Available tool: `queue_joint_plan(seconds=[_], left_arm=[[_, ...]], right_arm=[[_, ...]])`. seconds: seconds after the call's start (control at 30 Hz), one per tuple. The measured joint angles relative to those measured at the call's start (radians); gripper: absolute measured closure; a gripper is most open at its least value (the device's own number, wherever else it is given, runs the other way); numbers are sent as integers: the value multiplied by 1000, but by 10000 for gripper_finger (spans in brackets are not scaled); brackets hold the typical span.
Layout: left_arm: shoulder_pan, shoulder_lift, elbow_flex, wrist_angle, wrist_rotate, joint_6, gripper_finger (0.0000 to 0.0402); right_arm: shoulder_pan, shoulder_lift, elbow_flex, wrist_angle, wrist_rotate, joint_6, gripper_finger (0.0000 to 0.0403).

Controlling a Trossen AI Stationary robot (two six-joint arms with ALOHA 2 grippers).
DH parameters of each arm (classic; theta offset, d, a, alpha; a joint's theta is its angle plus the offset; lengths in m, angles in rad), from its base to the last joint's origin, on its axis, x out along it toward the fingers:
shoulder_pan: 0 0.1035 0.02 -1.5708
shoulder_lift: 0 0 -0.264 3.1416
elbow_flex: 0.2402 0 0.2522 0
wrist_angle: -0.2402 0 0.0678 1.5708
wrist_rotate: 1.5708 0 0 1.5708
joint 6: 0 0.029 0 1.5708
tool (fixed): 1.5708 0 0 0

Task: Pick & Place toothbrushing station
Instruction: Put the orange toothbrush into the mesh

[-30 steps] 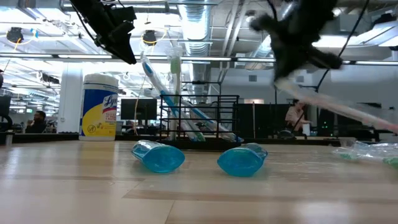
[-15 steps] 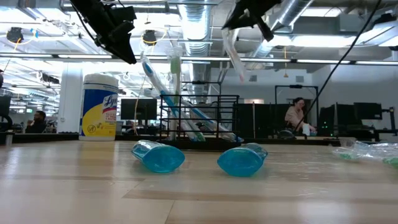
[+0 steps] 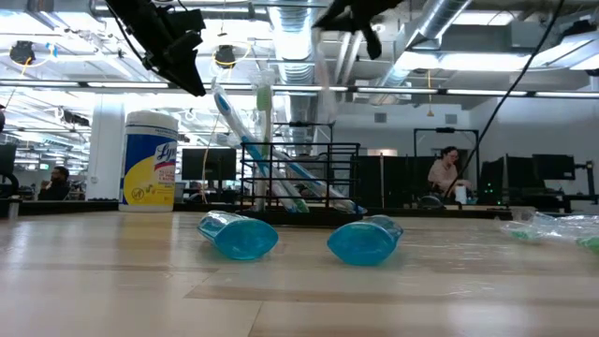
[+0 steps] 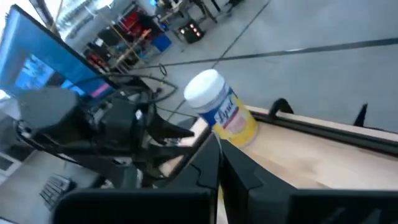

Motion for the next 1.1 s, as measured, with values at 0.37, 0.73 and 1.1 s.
queue_joint_plan(seconds=[0.37,0.73,1.1], left_arm=[[2,0,0,0,1,0,284],[2,0,0,-1,0,0,284],[2,0,0,-1,0,0,284]], right_arm=[[18,48,-2,65,-32,-18,403],[88,49,-3,-44,-17,-8,403],[112,49,-3,-134,32,-8,403]])
